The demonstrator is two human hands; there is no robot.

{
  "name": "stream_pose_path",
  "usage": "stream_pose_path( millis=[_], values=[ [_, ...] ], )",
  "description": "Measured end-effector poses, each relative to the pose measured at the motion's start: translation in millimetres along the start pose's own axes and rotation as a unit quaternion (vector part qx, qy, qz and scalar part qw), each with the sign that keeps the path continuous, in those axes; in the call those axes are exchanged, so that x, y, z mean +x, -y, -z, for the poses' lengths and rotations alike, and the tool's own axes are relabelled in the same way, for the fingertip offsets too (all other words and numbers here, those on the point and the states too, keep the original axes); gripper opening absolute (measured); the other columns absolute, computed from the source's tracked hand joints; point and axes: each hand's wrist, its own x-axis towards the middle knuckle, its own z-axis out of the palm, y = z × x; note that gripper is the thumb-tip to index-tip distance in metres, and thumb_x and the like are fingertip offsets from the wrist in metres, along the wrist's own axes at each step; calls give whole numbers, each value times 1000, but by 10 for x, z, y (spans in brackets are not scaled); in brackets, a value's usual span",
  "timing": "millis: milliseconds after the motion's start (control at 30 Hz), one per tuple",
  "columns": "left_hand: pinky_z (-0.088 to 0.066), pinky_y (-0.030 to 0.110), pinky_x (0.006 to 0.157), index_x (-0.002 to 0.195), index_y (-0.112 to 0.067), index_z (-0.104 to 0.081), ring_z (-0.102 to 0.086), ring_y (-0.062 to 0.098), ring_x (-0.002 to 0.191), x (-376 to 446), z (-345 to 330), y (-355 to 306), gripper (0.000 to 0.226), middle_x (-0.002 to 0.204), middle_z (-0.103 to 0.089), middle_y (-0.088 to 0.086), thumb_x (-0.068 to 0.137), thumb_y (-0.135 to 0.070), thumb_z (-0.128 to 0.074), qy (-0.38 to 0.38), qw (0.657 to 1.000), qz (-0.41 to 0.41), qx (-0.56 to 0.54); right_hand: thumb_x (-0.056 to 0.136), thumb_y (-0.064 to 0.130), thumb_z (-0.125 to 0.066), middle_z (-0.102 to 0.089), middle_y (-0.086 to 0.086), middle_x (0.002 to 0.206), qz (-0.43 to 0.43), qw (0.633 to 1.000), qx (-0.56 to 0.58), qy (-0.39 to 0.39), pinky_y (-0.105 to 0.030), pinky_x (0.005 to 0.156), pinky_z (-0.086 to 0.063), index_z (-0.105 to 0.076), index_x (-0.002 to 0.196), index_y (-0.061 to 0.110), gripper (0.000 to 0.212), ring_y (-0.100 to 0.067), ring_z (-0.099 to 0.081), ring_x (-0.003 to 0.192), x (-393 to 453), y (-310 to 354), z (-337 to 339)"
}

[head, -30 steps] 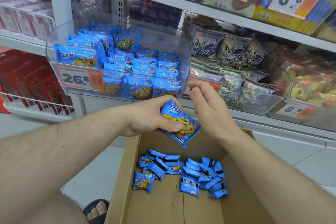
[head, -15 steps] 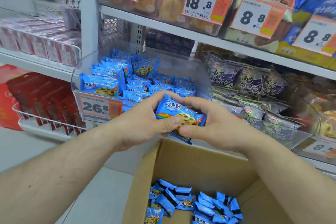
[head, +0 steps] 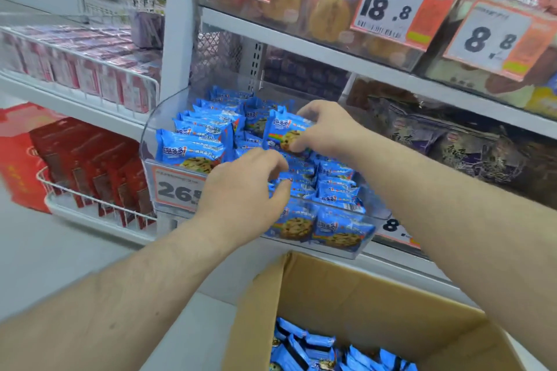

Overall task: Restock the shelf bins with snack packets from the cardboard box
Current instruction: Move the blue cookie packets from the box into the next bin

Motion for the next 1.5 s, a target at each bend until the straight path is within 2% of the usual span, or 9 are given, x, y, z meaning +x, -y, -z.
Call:
stream_pose_path(
  millis=[267, 433, 700, 900, 1033, 1133, 1233, 1367, 1500],
  values=[
    [-41, 32, 64, 74, -26, -60, -61, 19, 67, 4, -93, 24, 21, 67, -63, -5, 80, -39, -45, -23, 998, -18, 56, 73, 21, -82, -57, 5, 134, 49, 995, -86, -12, -18, 89, -41, -54, 135, 22, 67, -14, -53, 122, 474, 3, -514],
    [-40, 33, 66, 72, -26, -59, -61, 19, 69, -4, -123, 24, 20, 66, -64, -6, 79, -38, -44, -27, 998, -18, 52, 75, 38, -80, -63, 1, 129, 54, 986, -114, -107, -31, 96, -45, -57, 132, 25, 63, -19, -55, 121, 411, -93, -587],
    [-40, 34, 67, 72, -25, -59, -61, 20, 69, 7, -131, -14, 23, 67, -64, -5, 79, -38, -41, -26, 998, -4, 56, 89, 42, -64, -63, -5, 125, 80, 969, -232, -21, -31, 79, -45, -57, 132, 19, 49, -27, -55, 116, 478, 54, -678],
    [-42, 36, 75, 79, -26, -62, -63, 19, 79, 6, -118, -48, 18, 76, -67, -6, 85, -35, -47, -13, 998, 7, 55, 87, 37, -68, -40, 4, 152, 78, 978, -188, 55, -26, 101, -37, -29, 152, 25, 76, -20, -40, 136, 387, 43, -488],
    [-43, 38, 84, 91, -27, -64, -62, 15, 90, -22, -87, -107, 13, 87, -67, -10, 84, -31, -54, -16, 1000, -6, 3, 86, 34, -68, -35, 4, 155, 57, 988, -138, 28, -21, 89, -37, -16, 156, 25, 87, -17, -44, 132, 141, 30, -310],
    [-43, 38, 78, 92, -22, -65, -61, 21, 89, -81, -81, -208, 23, 90, -68, -9, 77, -32, -51, -38, 997, -64, 12, 85, 32, -67, -55, -2, 138, 49, 993, -98, -40, -25, 94, -40, -36, 148, 17, 71, -20, -51, 125, -167, -15, -184],
    [-41, 36, 68, 83, -19, -62, -59, 25, 76, -198, -109, -399, 19, 80, -66, -6, 74, -29, -48, -47, 989, -141, 11, 81, 17, -63, -67, -4, 93, 167, 957, -83, -222, -34, 81, -48, -64, 112, 13, 31, -24, -61, 92, -667, -180, -86],
    [-34, 32, 57, 73, -26, -47, -55, 23, 68, -521, -305, -661, 6, 64, -52, -7, 72, -27, -53, 48, 982, -177, -49, 75, 7, -60, -61, -5, 67, 302, 874, -85, -371, -32, 63, -45, -66, 76, 6, 6, -23, -55, 63, -1427, -695, -1],
    [-41, 32, 64, 81, -29, -54, -60, 26, 84, -915, -665, -818, 8, 81, -65, -3, 77, -32, -49, 303, 929, -212, -27, 73, 12, -56, -56, 0, 59, 239, 919, -67, -305, -21, 60, -36, -65, 71, 7, 11, -11, -47, 60, -2202, -1397, -162]
  ],
)
